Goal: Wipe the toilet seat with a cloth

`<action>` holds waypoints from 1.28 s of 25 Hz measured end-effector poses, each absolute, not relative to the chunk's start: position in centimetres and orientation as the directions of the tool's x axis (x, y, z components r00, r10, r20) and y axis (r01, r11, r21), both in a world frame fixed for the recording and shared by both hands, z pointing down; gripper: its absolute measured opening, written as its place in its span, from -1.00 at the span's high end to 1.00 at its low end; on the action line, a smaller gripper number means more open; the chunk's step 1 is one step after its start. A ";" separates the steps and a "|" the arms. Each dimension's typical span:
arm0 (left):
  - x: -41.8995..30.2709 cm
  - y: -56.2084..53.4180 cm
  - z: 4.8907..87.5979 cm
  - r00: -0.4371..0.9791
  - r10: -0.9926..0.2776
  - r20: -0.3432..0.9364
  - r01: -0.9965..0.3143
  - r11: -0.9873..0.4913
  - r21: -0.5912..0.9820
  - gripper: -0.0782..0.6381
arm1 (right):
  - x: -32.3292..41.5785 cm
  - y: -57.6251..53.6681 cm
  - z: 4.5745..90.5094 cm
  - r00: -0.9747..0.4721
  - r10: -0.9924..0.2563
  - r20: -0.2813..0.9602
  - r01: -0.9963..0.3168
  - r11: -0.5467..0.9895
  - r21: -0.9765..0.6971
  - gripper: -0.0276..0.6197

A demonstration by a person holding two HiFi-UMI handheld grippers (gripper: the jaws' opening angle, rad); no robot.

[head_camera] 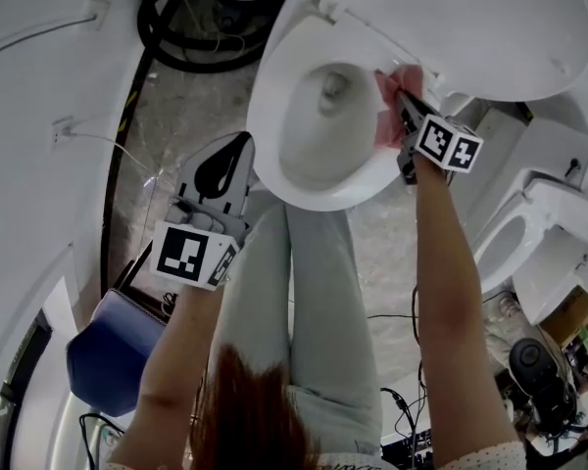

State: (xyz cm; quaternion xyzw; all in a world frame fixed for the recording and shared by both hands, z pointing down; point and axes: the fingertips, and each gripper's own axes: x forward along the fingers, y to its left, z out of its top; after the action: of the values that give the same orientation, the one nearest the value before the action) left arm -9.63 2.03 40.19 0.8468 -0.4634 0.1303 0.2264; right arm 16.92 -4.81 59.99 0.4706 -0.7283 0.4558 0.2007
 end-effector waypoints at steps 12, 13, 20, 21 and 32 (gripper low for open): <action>-11.1 2.9 35.5 0.561 -0.717 0.414 -0.825 -0.524 0.213 0.77 | 13.3 3.5 45.3 -0.571 -0.641 0.514 -0.804 0.307 -0.509 0.86; -11.2 2.9 35.0 0.565 -0.716 0.411 -0.822 -0.530 0.206 0.77 | 13.0 3.8 43.7 -0.573 -0.654 0.494 -0.801 0.317 -0.508 0.86; -11.2 4.1 29.5 0.607 -0.684 0.405 -0.786 -0.592 0.180 0.77 | 11.1 5.5 32.7 -0.559 -0.744 0.366 -0.788 0.338 -0.515 0.86; -11.3 4.2 28.5 0.611 -0.683 0.401 -0.783 -0.595 0.179 0.77 | 10.7 5.7 31.2 -0.568 -0.745 0.350 -0.782 0.354 -0.514 0.86; -12.0 3.5 15.8 0.604 -0.744 0.286 -0.795 -0.587 0.151 0.77 | 6.5 6.7 15.8 -0.654 -0.726 0.214 -0.720 0.509 -0.471 0.86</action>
State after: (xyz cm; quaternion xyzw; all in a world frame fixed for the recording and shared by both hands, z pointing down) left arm -12.02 3.48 15.81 0.8857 -0.4344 0.0964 0.1326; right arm 6.52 6.72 15.81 0.4161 -0.8687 0.2686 -0.0054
